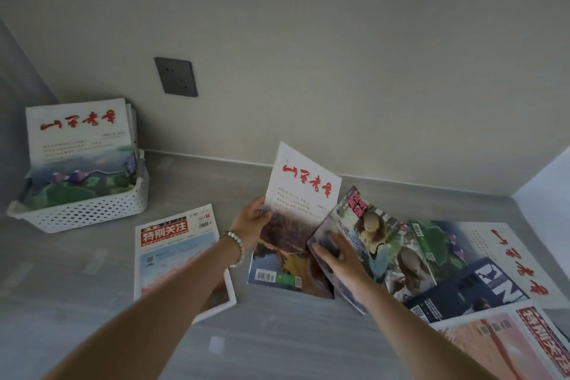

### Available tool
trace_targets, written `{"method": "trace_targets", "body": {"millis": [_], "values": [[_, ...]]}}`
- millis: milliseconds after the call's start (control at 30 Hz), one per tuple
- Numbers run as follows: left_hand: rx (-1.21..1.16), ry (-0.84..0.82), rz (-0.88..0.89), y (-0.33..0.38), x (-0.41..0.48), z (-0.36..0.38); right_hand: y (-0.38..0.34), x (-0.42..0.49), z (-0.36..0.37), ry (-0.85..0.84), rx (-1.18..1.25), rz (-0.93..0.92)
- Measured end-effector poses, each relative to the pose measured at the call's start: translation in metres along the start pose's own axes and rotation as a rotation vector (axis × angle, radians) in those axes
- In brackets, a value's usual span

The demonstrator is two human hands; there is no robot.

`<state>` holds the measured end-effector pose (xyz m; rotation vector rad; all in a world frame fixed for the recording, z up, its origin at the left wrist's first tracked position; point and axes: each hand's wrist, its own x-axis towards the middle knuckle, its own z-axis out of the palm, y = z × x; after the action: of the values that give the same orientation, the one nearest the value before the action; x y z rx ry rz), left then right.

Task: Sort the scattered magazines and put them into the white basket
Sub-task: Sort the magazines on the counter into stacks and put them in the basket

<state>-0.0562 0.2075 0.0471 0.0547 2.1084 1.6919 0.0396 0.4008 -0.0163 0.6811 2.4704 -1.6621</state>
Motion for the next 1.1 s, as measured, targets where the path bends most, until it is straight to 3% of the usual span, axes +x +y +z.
{"method": "trace_targets", "body": {"millis": [167, 367, 467, 767, 1100], "values": [[-0.054, 0.041, 0.050, 0.032, 0.000, -0.081, -0.050, 0.020, 0.026, -0.044, 0.199, 0.021], [-0.303, 0.104, 0.022, 0.040, -0.016, -0.180, -0.128, 0.041, 0.084, -0.323, 0.561, 0.092], [-0.345, 0.167, 0.032, 0.038, -0.023, -0.231, -0.166, 0.047, 0.123, -0.360, 0.639, 0.078], [-0.501, 0.403, 0.005, 0.008, -0.017, -0.377, -0.256, 0.073, 0.255, -0.377, 0.585, 0.048], [-0.387, 0.463, 0.033, -0.017, 0.034, -0.483, -0.316, 0.128, 0.358, -0.241, 0.350, -0.136]]}}
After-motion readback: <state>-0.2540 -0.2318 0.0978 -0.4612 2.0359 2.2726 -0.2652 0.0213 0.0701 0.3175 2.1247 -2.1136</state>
